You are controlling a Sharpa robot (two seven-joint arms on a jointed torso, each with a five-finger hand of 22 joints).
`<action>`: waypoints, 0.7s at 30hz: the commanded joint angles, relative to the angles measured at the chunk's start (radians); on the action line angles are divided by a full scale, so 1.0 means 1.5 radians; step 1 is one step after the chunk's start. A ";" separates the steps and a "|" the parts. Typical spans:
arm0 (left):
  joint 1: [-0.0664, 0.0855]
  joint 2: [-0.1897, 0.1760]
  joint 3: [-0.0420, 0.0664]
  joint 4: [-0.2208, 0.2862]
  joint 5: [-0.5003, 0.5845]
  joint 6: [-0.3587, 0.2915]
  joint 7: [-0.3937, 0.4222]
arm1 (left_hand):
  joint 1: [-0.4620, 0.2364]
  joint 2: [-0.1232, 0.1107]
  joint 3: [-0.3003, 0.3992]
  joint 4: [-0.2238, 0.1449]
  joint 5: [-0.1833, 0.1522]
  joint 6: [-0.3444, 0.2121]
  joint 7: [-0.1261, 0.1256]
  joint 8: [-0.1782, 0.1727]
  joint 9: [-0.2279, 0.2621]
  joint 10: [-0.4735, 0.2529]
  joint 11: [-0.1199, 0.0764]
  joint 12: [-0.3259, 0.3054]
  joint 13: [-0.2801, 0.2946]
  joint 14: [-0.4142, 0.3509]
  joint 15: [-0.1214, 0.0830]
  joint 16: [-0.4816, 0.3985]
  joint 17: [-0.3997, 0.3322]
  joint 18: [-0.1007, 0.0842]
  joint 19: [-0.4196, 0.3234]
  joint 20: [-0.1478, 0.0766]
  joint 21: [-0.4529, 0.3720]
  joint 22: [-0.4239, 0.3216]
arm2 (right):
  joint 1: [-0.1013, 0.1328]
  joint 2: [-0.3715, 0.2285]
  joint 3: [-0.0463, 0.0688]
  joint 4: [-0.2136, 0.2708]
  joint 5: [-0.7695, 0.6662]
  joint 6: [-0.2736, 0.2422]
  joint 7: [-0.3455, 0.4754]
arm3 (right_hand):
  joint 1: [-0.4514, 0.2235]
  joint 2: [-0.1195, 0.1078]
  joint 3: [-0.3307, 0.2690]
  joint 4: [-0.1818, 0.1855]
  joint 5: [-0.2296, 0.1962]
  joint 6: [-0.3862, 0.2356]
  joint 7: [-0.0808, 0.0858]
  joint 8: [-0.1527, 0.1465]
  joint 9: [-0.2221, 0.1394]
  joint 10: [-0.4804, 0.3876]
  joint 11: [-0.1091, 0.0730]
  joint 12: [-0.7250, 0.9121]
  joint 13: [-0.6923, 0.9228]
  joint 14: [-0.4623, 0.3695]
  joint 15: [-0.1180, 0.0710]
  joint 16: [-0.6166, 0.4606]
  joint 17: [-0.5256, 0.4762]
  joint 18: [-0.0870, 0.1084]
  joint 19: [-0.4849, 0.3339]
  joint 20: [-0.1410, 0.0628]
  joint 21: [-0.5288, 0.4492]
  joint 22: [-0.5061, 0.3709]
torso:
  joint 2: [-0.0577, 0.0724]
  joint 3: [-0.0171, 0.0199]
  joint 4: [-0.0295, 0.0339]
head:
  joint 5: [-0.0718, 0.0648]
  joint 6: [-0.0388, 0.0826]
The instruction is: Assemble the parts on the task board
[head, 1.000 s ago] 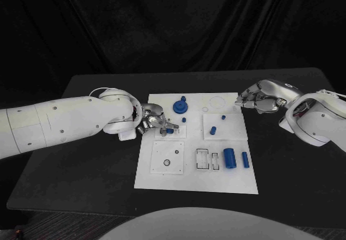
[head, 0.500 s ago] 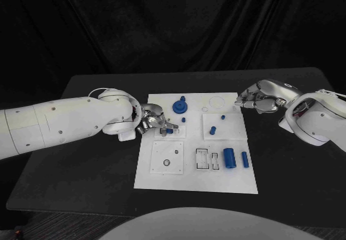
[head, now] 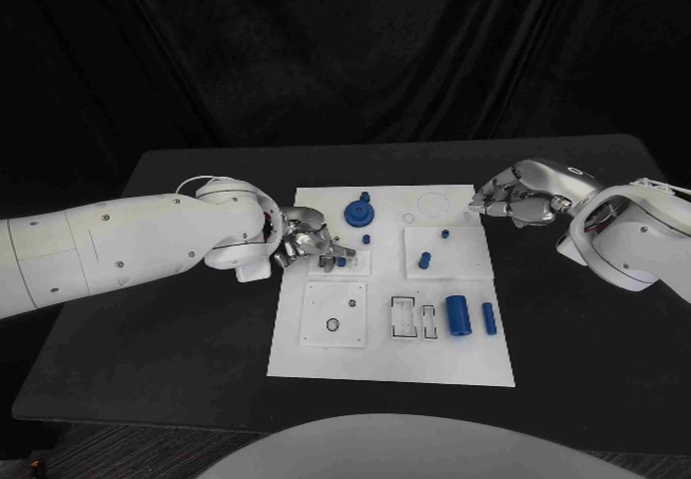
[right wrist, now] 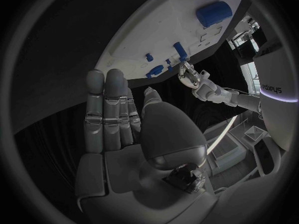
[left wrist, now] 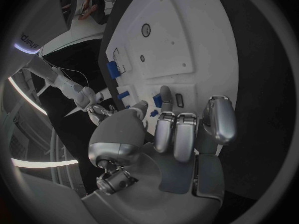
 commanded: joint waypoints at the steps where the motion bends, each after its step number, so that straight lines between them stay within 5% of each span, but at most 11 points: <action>1: 0.001 0.000 0.000 0.002 0.001 -0.004 0.005 | 0.005 0.000 0.000 -0.005 0.003 -0.002 -0.002 0.002 0.001 0.034 -0.005 -0.001 0.143 0.069 -0.003 0.002 0.176 0.006 0.005 0.000 0.005 0.111 | -0.002 -0.001 0.000 0.001 -0.001 0.005 -0.012 | 0.005 0.004 -0.001 0.001 0.004 0.001 0.002 0.000 0.001 0.004 0.003 0.001 -0.001 -0.006 0.001 -0.003 0.000 0.007 -0.005 0.000 -0.003 -0.001 | 0.000 -0.0005 0.0001 | 0.000 0.000; 14: 0.002 -0.001 0.000 0.000 0.001 -0.010 0.005 | 0.006 -0.001 -0.001 -0.006 0.004 -0.002 -0.002 0.002 0.001 0.035 -0.005 0.000 0.144 0.069 -0.003 0.002 0.176 0.005 0.006 -0.001 0.006 0.112 | -0.002 -0.001 0.000 0.000 -0.001 0.005 -0.012 | 0.005 0.005 0.000 0.002 0.005 0.001 0.002 0.001 0.001 0.005 0.003 0.001 -0.001 -0.006 0.001 -0.004 0.000 0.007 -0.006 0.000 -0.006 -0.002 | 0.000 -0.0008 -0.0004 | 0.000 0.000; 21: 0.010 -0.012 0.001 0.012 0.001 -0.057 0.013 | 0.006 -0.008 -0.009 -0.006 0.004 0.007 -0.005 0.007 0.003 0.043 -0.008 0.007 0.150 0.069 -0.006 0.002 0.176 0.003 0.016 -0.002 0.016 0.116 | -0.002 -0.002 0.000 0.000 -0.001 0.002 -0.011 | 0.004 0.006 -0.001 0.002 0.006 0.001 0.002 0.001 0.001 0.005 0.003 0.001 -0.001 -0.007 0.002 -0.004 0.000 0.007 -0.006 0.000 -0.006 -0.002 | 0.000 -0.0017 -0.0001 | 0.001 0.000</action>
